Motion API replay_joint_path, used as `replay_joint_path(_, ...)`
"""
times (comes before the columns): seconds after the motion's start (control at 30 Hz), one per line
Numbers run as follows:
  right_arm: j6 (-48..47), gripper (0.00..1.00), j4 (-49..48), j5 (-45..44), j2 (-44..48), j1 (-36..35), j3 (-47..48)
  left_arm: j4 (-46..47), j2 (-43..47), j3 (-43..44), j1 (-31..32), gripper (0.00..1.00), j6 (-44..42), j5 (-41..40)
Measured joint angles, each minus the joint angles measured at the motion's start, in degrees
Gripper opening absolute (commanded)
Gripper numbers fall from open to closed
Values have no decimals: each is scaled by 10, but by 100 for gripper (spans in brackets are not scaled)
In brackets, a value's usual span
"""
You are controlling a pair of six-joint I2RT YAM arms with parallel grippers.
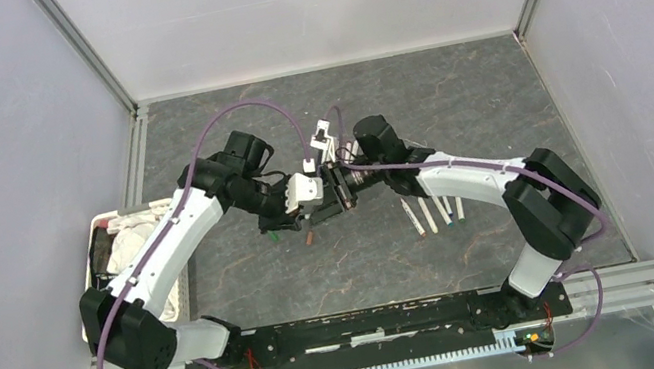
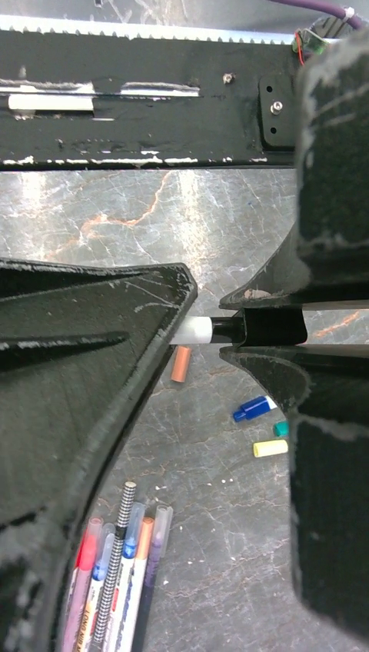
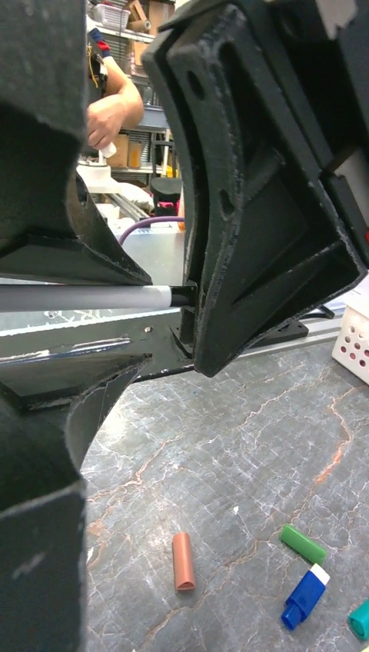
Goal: Open the pen caps
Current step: Open the pen cap from the pen.
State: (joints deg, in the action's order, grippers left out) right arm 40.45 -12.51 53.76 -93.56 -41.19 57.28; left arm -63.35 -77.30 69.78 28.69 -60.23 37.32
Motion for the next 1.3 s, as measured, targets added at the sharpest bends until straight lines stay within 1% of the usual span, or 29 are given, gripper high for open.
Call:
replay_joint_path(0.07,-3,38,11,7,-16,-1,16,0,3,-2,4,2,-1,-13)
replay_joint_path(0.2,-20,32,41,16,-35,-4,45,-1,4,-8,7,2,-6,-27)
replay_joint_path(0.3,-33,26,58,20,-40,-5,57,-3,4,-11,13,2,-12,-37)
replay_joint_path(0.47,-49,11,75,27,-40,-8,61,-6,4,-14,17,2,-18,-48)
replay_joint_path(0.5,-53,10,76,28,-40,-9,61,-8,4,-14,17,2,-19,-49)
replay_joint_path(0.63,-63,10,81,30,-40,-10,61,-8,4,-14,21,2,-20,-56)
replay_joint_path(0.73,-64,21,78,30,-40,-11,61,-5,4,-14,21,2,-20,-59)
replay_joint_path(0.77,-64,22,71,30,-40,-12,57,-4,4,-14,21,2,-20,-60)
replay_joint_path(0.8,-62,21,65,30,-40,-13,55,-4,3,-14,21,2,-20,-61)
replay_joint_path(0.93,-62,13,57,24,-40,-24,47,-11,3,-14,22,2,-20,-68)
replay_joint_path(1.0,-63,3,57,22,-40,-26,47,-15,3,-14,23,2,-20,-70)
replay_joint_path(1.03,-62,0,57,20,-40,-26,47,-15,3,-14,23,2,-20,-70)
replay_joint_path(1.3,-79,0,60,10,-37,-19,37,1,3,-24,25,2,-26,-82)
